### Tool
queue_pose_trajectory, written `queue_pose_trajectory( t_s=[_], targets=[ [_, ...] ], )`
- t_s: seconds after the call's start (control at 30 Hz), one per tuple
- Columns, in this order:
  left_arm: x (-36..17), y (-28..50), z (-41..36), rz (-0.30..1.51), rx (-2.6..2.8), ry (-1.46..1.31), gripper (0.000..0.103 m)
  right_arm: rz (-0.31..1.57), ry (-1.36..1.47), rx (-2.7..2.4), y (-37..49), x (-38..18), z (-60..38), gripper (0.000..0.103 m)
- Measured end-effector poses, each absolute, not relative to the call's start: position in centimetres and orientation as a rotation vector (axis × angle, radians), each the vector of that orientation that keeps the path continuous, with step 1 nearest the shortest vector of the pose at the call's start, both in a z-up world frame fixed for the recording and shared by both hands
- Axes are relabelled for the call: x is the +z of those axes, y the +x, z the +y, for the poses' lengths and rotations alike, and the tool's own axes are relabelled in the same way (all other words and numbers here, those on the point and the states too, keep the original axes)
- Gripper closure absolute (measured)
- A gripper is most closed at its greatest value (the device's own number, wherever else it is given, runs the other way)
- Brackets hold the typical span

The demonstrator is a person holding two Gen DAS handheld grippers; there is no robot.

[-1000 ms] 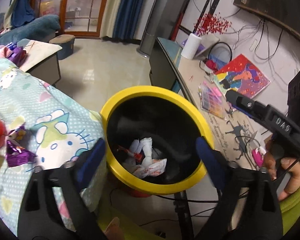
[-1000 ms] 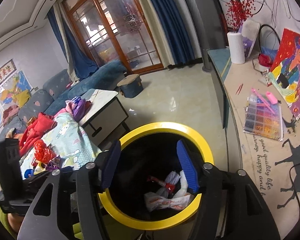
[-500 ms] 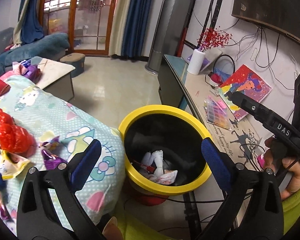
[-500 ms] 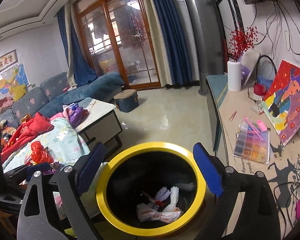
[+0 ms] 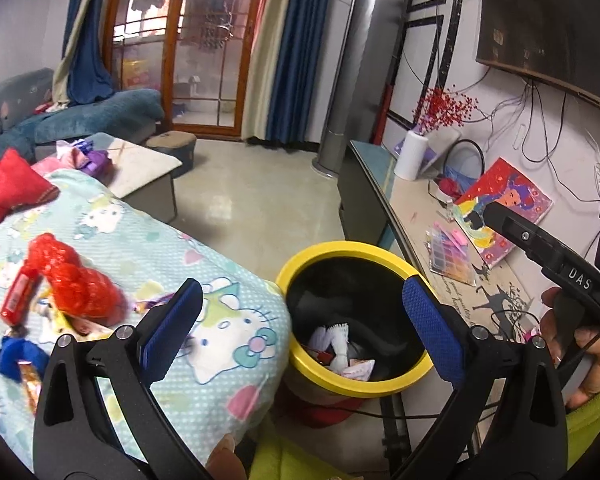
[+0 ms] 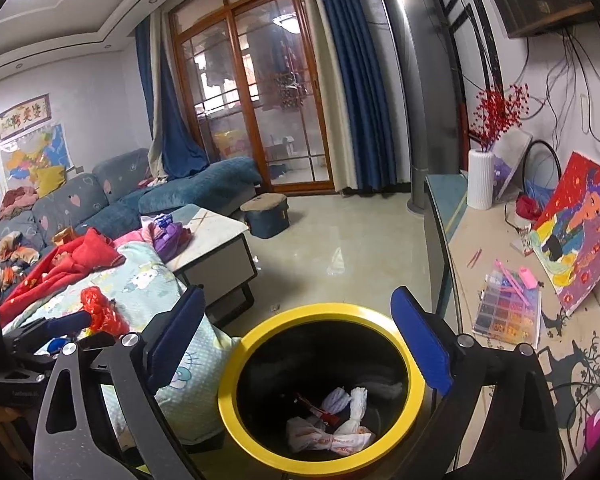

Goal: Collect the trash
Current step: 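Move both grippers back over the trash on the bed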

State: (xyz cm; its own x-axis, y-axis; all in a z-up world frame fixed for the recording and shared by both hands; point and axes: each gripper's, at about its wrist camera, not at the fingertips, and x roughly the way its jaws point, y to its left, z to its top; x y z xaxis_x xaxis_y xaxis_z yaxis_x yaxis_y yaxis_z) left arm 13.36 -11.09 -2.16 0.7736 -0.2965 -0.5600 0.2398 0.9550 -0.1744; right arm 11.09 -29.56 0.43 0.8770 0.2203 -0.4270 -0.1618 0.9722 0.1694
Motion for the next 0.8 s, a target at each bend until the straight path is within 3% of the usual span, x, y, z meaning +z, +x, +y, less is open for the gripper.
queue_pose_trajectory(
  t_s=[0.8],
  targets=[
    [0.3,10.4,-4.6,0.535,-0.159,-0.148,0.011,0.426,0.069,0.302,9.4,1.8,-23.4,0.008]
  ],
)
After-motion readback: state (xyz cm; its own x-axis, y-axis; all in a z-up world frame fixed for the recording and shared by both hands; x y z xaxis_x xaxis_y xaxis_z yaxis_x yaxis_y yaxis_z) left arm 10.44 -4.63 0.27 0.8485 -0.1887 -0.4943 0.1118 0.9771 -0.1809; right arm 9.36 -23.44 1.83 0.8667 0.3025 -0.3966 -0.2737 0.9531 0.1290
